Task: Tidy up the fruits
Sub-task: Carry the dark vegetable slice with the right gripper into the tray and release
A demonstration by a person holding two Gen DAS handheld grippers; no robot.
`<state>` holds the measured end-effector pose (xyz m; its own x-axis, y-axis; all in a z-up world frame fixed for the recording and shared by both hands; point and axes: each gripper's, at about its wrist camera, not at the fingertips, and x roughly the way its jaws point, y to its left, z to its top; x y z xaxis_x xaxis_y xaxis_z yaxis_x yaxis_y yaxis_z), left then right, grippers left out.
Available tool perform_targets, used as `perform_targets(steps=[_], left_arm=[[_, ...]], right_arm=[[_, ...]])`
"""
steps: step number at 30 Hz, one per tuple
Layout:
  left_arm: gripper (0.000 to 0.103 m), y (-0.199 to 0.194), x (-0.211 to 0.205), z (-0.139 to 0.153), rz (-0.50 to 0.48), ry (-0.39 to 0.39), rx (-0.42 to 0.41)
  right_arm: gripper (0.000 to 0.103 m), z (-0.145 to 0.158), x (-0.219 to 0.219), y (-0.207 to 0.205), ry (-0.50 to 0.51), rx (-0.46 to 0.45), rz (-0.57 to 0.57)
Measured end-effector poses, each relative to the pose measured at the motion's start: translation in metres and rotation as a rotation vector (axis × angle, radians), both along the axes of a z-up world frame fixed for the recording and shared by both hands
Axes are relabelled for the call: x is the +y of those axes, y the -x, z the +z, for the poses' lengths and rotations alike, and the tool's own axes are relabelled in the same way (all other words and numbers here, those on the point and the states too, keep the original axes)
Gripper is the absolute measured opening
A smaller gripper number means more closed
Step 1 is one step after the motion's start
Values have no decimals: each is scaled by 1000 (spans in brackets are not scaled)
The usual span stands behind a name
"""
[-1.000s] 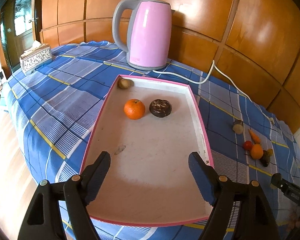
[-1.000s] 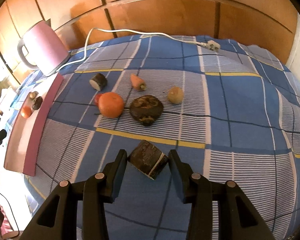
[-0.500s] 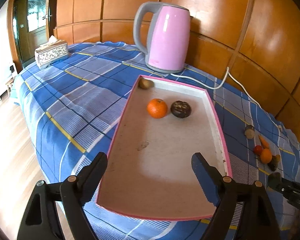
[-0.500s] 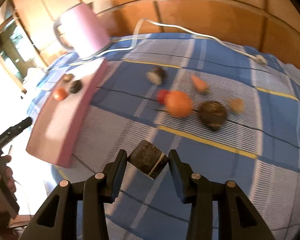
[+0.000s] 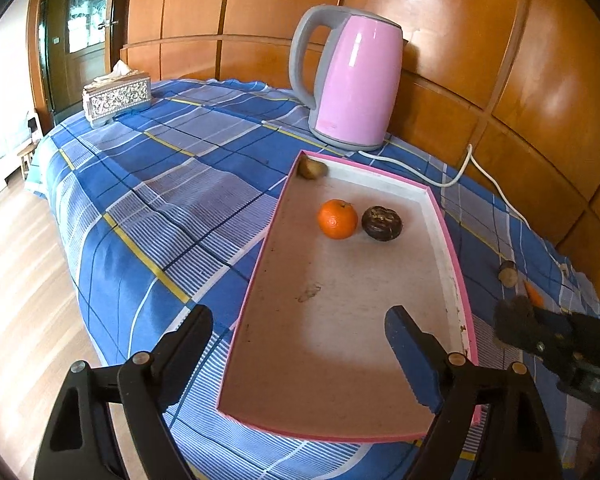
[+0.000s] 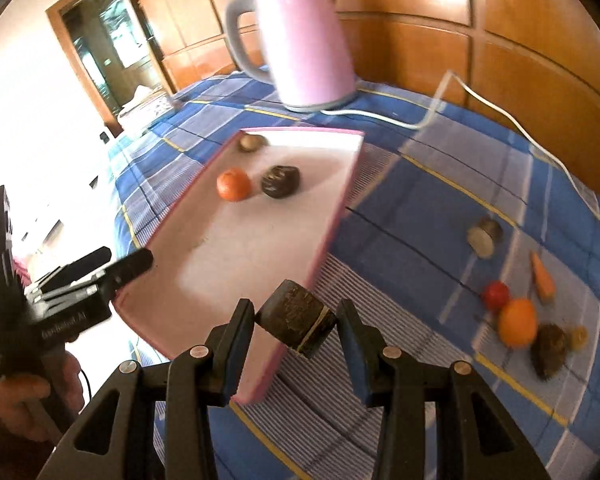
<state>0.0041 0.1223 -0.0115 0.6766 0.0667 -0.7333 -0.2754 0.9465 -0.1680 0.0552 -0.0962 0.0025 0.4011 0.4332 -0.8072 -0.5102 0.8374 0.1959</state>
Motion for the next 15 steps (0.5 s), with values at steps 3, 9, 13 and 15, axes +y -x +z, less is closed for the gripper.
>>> perform_targets(steps=[3,9,13,15], left_arm=[[89,0,3,-2,9,20,2],[89,0,8,-4,27,24,5],[89,-1,11,-6,36,24,9],[89,0,11,-6,35,21,8]], right_arm=[[43,0,16,-10,5,-8,15],[44,1,45,-32,-13,-17,-1],[61,2,51,-42,-16,-36,-41],[67,2,47,-42,-30,-34,-56]])
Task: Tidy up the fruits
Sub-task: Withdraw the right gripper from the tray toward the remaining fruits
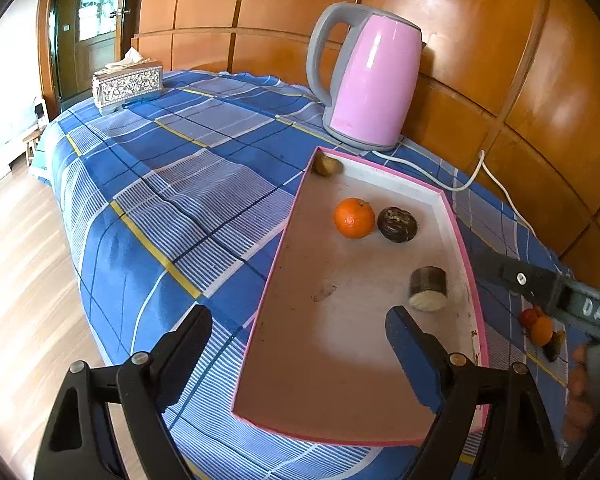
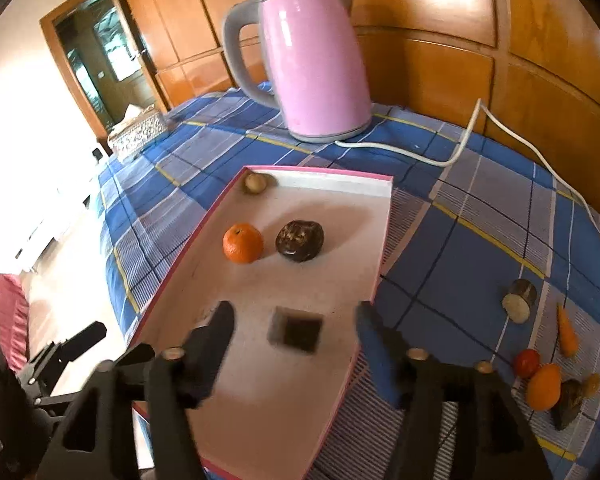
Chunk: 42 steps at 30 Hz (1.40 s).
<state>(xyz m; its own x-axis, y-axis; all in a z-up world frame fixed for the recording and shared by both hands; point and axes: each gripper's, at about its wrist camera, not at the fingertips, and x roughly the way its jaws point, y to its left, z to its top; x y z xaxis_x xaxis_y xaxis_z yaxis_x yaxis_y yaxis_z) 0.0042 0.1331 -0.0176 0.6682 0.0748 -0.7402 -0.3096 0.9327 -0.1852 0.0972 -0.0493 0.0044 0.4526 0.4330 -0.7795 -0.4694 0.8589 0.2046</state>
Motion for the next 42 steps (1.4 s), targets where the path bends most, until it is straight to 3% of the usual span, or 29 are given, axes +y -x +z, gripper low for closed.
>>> perform_targets(steps=[20,42], left_arm=[[89,4,-26,12,-82,-52,-27],[89,1,-75,15,-229,-97,-5]], right_arm=[[67,-7,-63,63,115,-88,-144],[67,-21,-152,81,153,-104,-390]])
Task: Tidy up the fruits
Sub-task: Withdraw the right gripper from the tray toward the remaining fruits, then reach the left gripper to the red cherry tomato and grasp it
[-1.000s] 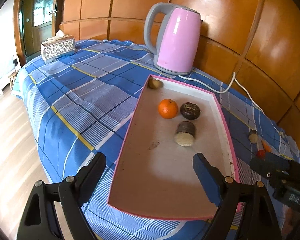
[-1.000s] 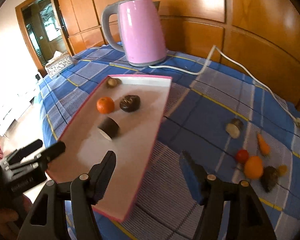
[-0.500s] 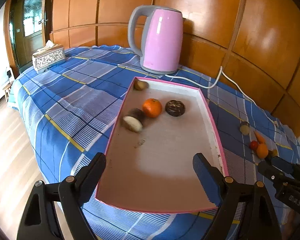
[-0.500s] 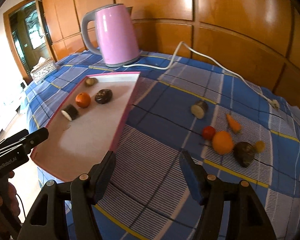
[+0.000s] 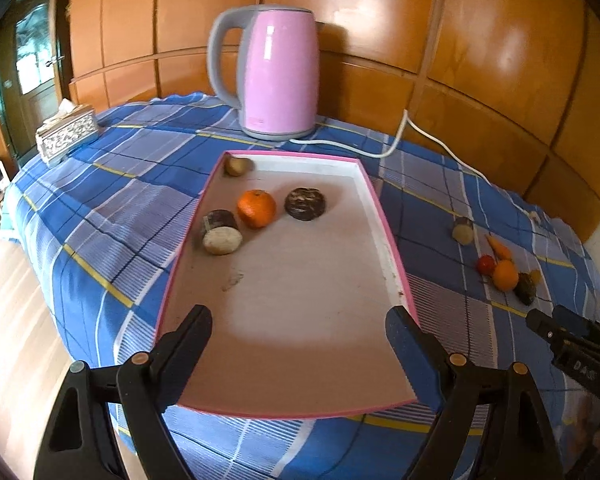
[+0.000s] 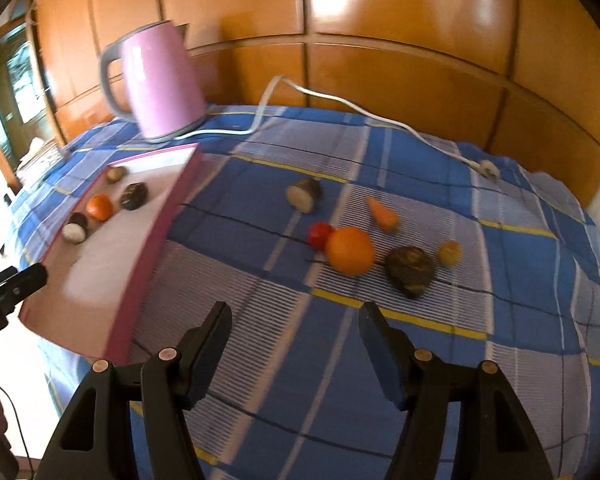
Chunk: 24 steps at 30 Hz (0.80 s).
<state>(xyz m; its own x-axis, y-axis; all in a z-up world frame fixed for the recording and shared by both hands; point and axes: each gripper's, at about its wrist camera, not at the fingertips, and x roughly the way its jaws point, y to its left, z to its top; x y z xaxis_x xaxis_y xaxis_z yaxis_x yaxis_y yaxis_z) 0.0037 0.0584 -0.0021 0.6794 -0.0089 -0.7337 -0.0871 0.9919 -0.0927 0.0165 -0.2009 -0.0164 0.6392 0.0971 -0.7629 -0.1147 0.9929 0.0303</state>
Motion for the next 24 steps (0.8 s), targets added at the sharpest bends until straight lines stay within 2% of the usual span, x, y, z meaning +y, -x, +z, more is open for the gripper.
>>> perform_targets(steps=[7,18,21,24], left_arm=[[89,-6,-22,0,-68,-18,15],[89,-19,-60,3,-203,24,44],[86,-22,-72,5,-240,33,52],[77,-27,-86,9,-290,35,49]], right_arm=[[67,-8,-43,3,-3,14,-124],[67,-28,-98,17,20,43,-292],[67,-32,-105,20,34,50,-311],[67,-33,-108,24,46,49,-321]])
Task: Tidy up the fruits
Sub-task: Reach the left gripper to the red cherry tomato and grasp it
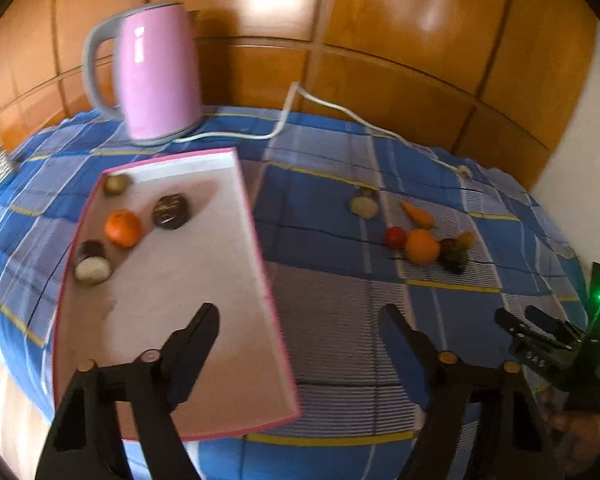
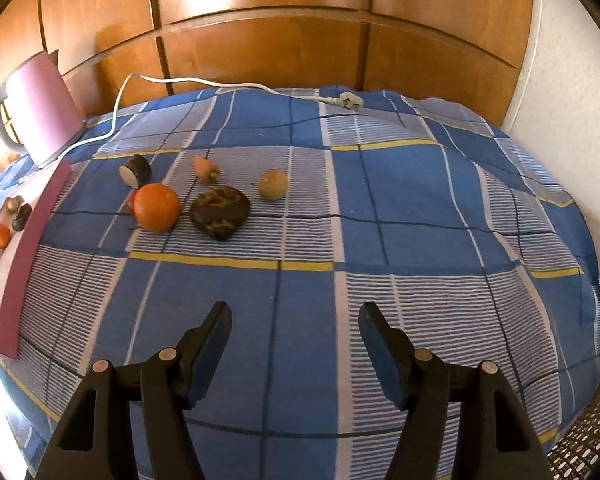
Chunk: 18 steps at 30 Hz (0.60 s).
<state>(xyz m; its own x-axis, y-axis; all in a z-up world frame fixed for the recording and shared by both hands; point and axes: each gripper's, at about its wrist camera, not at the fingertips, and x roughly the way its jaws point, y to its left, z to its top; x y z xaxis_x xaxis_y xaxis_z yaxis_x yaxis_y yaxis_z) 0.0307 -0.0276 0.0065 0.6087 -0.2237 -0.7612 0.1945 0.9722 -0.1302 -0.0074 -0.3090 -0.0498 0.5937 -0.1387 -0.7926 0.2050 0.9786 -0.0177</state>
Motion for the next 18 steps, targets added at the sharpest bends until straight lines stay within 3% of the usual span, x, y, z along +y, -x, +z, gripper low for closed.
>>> perform_targets(steps=[5,7,13,18], left_arm=[[63,-16,-20,2,-64,34,31],[52,-23,-26,1,-82,61,56],[37,-51,-46,-10,-99,139,157],[28,-80,-60,-23,-96,249,269]], right_arm=[[67,-2,-1,2,8,0,3],[67,-3,-2,1,4,3,5],[67,-5,-4,1,8,-3,8],[67,-7,-7,0,5,0,12]])
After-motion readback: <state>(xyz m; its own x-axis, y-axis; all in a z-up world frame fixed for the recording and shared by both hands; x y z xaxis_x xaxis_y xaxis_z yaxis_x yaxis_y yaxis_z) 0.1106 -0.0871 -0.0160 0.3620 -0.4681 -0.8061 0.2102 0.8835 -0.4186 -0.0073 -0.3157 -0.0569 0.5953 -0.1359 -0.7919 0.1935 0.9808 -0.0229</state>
